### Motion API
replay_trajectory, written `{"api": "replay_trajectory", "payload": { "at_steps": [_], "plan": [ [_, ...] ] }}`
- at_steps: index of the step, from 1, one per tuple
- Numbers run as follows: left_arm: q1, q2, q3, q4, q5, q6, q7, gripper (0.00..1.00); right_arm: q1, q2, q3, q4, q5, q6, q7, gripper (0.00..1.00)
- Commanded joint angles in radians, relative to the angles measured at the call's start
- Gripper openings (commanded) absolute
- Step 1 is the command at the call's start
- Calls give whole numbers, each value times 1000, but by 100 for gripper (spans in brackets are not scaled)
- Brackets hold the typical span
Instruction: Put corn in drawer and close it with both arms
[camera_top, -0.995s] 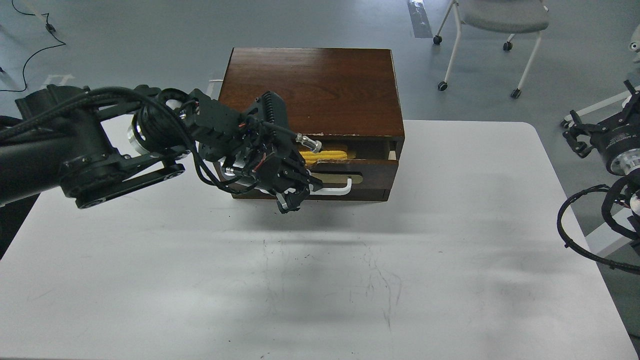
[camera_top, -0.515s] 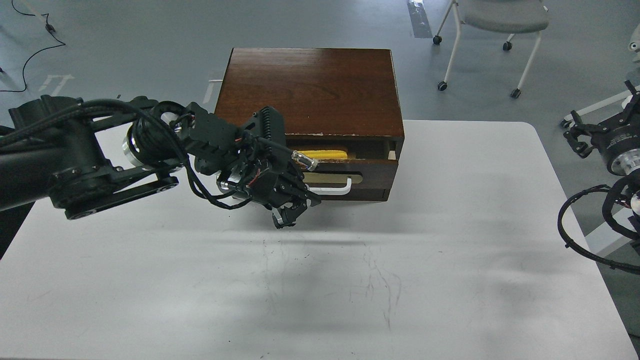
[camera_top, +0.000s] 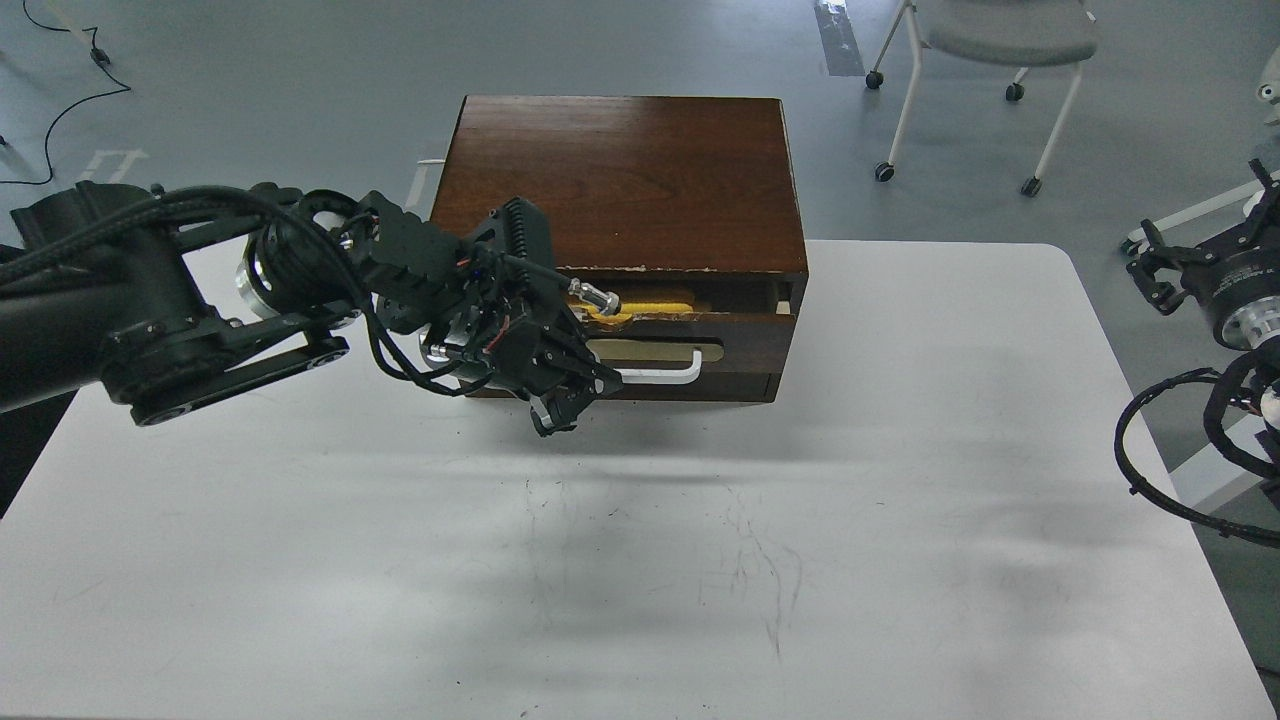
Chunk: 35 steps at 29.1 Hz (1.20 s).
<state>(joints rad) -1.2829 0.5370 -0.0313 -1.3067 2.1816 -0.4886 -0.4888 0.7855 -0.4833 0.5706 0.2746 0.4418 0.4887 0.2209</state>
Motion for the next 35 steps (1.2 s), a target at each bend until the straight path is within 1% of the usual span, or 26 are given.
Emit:
{"api": "replay_trajectory", "payload": {
  "at_steps": [1,11,18,22,27,28,29,30,31,32,33,35],
  "plan": [
    [-3,0,1,23,0,0,0,0,0,0,0,0,0,0,0,100],
    [2,-2,1,90,0,0,0,0,0,-11,0,0,0,0,0,100],
    [-3,-2,-1,96,0,0,0,0,0,-11,0,0,0,0,0,100],
    [-13,-12,-4,80,0,0,0,0,0,-11,0,0,0,0,0,100],
    [-42,-8,-38,14,0,0,0,0,-2,-12,0,2,0,0,0,100],
    [-42,-2,-77,10,0,0,0,4,0,-12,0,3,0,0,-1,100],
    [-35,3,-132,10,-60,0,0,51,0,-15,0,5,0,0,-2,100],
    [-30,8,-156,10,-113,0,0,71,0,-18,0,5,0,0,0,100],
    [-24,12,-177,10,-168,0,0,87,0,-23,-1,6,0,0,0,100],
    [-18,26,-205,12,-291,0,0,92,0,-29,-2,11,0,0,0,100],
    [-18,35,-209,12,-345,0,0,92,0,-32,-2,11,0,0,-1,100],
    [-18,86,-225,18,-547,0,0,97,0,-32,-2,12,0,0,0,100]
  ]
}}
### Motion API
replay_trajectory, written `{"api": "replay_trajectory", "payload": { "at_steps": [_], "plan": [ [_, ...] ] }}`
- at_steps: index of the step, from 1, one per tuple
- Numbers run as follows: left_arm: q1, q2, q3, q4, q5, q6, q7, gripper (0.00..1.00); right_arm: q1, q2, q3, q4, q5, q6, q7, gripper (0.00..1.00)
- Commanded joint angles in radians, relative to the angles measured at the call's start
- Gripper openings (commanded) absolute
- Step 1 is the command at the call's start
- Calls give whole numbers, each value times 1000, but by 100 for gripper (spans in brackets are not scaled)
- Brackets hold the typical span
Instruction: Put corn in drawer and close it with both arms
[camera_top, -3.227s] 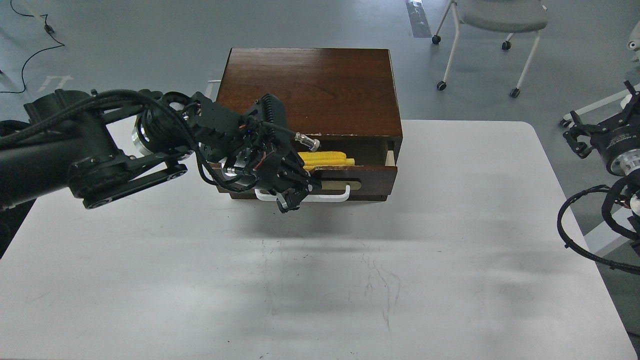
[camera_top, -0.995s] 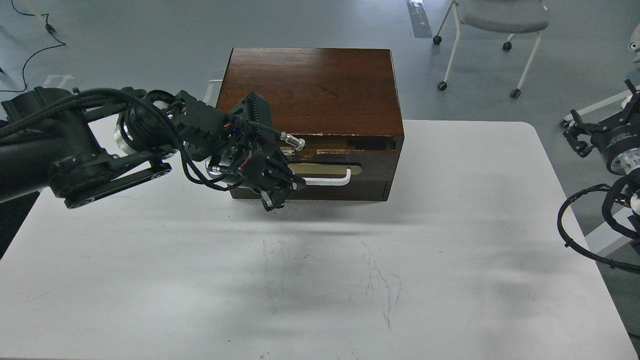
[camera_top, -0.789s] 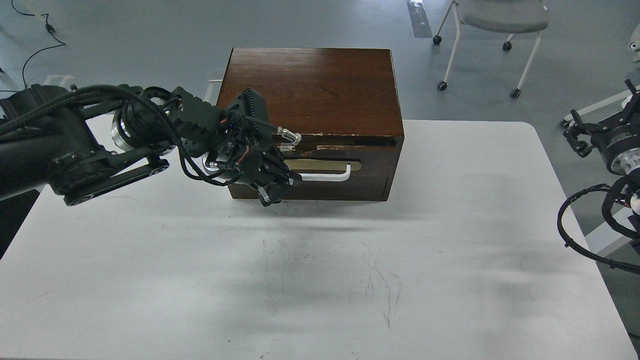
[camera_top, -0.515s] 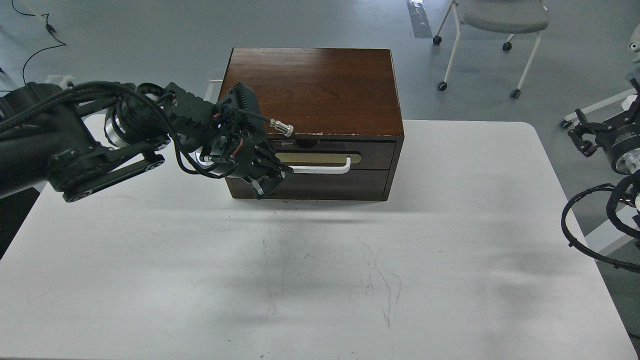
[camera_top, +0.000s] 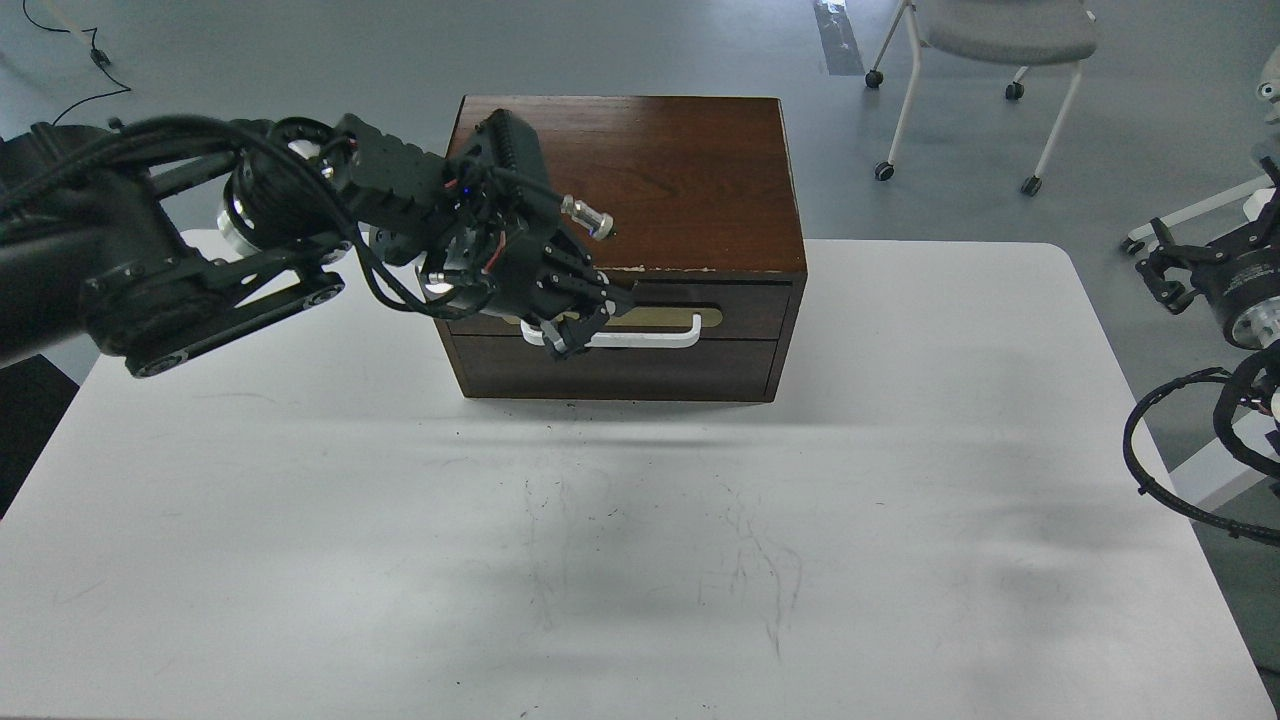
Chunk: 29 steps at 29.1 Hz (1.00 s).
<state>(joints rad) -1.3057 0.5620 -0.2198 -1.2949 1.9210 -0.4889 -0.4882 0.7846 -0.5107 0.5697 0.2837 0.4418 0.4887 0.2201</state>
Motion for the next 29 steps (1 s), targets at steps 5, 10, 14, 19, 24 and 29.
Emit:
{"api": "replay_trajectory", "payload": {
  "at_steps": [5,10,14,19,24,29],
  "plan": [
    [8,151,-62,75,-656,0,-1,98,16,-5,9,2,0,0,8,100],
    [9,182,-62,253,-999,0,-1,98,39,-14,10,-3,0,0,13,100],
    [43,182,-62,448,-1336,0,-1,98,58,-26,27,-3,2,0,13,100],
    [103,156,-62,701,-1743,0,-1,98,58,-14,76,5,3,0,13,100],
    [193,18,-73,914,-1974,0,9,98,55,1,99,6,14,0,4,100],
    [281,-1,-186,945,-2166,0,106,98,55,49,153,5,15,0,-19,100]
  ]
}}
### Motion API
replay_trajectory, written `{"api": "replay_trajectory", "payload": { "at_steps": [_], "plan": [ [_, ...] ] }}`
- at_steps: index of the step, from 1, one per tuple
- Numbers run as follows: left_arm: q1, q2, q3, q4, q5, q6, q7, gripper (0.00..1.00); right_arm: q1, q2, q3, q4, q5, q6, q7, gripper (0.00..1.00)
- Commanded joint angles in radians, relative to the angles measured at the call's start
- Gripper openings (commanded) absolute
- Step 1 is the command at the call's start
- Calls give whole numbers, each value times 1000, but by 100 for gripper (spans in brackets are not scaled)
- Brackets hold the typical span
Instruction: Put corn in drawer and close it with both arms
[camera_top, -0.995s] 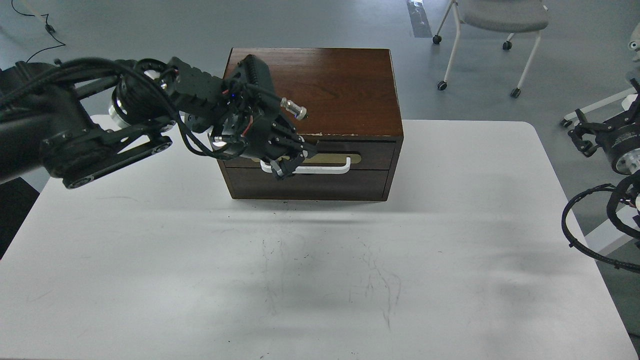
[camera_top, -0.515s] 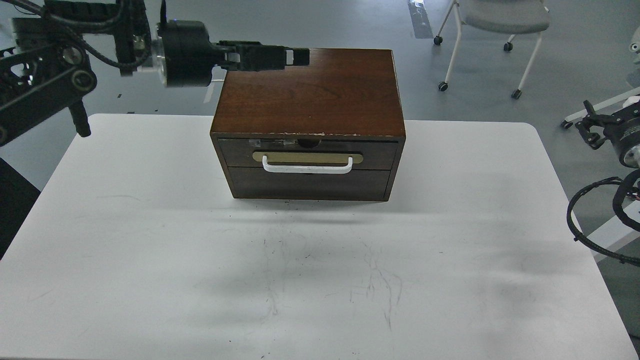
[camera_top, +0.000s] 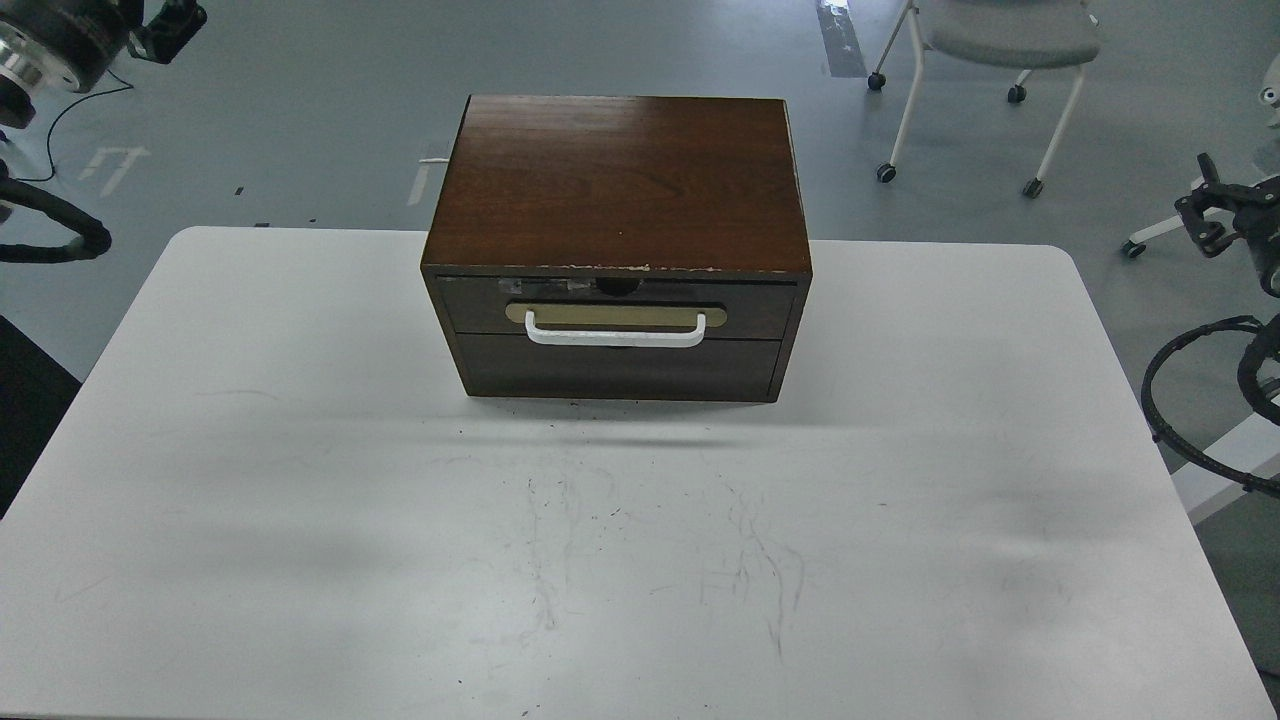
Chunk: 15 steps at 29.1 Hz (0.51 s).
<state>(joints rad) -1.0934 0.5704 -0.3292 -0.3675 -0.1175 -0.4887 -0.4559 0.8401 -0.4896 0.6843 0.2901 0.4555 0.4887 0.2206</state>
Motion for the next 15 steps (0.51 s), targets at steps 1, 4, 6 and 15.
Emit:
{"api": "replay_trajectory", "payload": {
  "at_steps": [1,4,6,15],
  "plan": [
    [87,-9,-91,18,-145,0,91,98,-1,31,46,-2,3,0,-26,100],
    [163,-7,-154,19,-186,0,126,98,-4,55,70,-6,5,0,-55,100],
    [216,-9,-183,19,-186,0,126,98,-12,63,93,-8,5,0,-58,100],
    [363,-44,-198,19,-206,0,112,98,-38,146,89,-12,0,0,-46,100]
  ]
}}
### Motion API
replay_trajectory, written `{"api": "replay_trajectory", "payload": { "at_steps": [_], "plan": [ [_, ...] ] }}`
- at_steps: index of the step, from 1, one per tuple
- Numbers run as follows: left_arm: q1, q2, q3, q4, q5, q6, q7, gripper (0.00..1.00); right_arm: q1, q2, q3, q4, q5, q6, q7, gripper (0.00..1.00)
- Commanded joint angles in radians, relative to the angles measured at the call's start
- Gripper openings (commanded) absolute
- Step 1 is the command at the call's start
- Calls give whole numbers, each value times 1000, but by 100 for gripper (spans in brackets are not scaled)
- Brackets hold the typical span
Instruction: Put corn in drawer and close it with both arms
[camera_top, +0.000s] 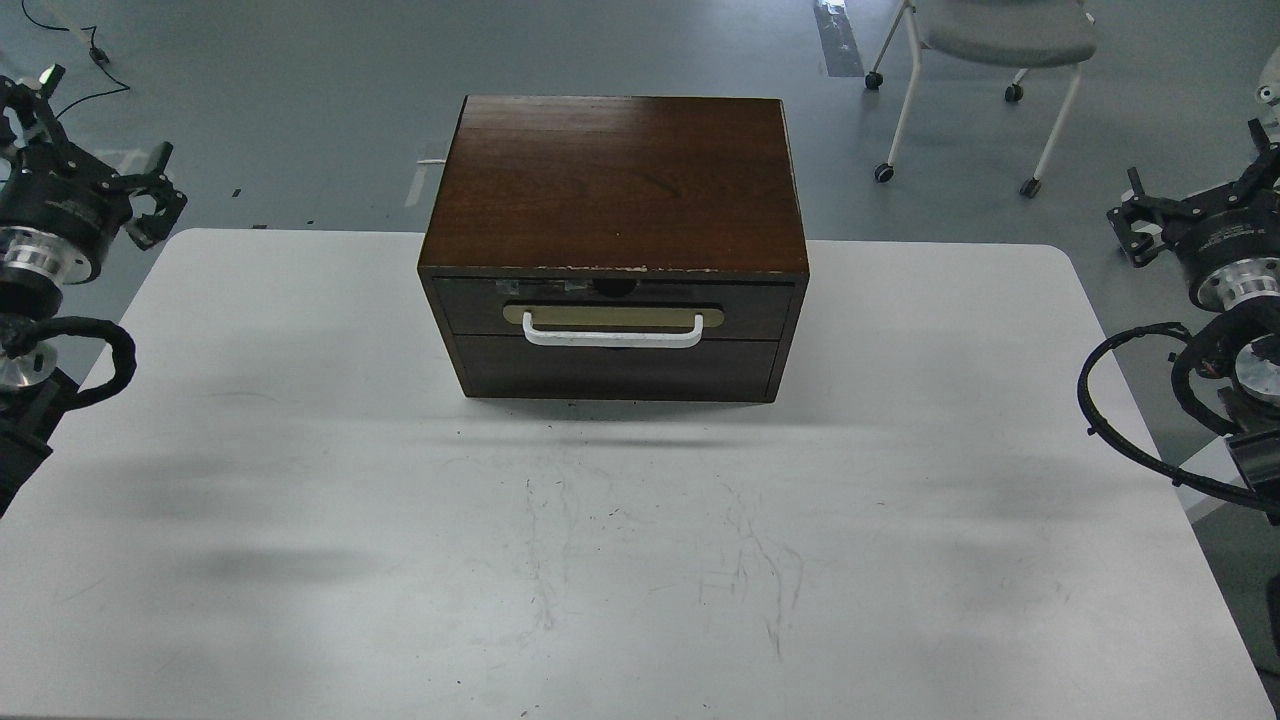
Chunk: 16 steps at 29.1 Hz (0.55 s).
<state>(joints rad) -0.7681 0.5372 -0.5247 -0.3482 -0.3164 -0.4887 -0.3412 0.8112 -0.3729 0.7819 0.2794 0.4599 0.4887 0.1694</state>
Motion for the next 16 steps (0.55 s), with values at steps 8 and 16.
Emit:
{"api": "replay_trajectory", "payload": {
  "at_steps": [8,16],
  "plan": [
    [64,-11,-4,9,-7,0,-1,98,-21,48,-47,9,-10,0,10,100],
    [64,-20,-3,9,-7,0,1,98,-17,48,-53,12,-10,0,12,100]
  ]
}}
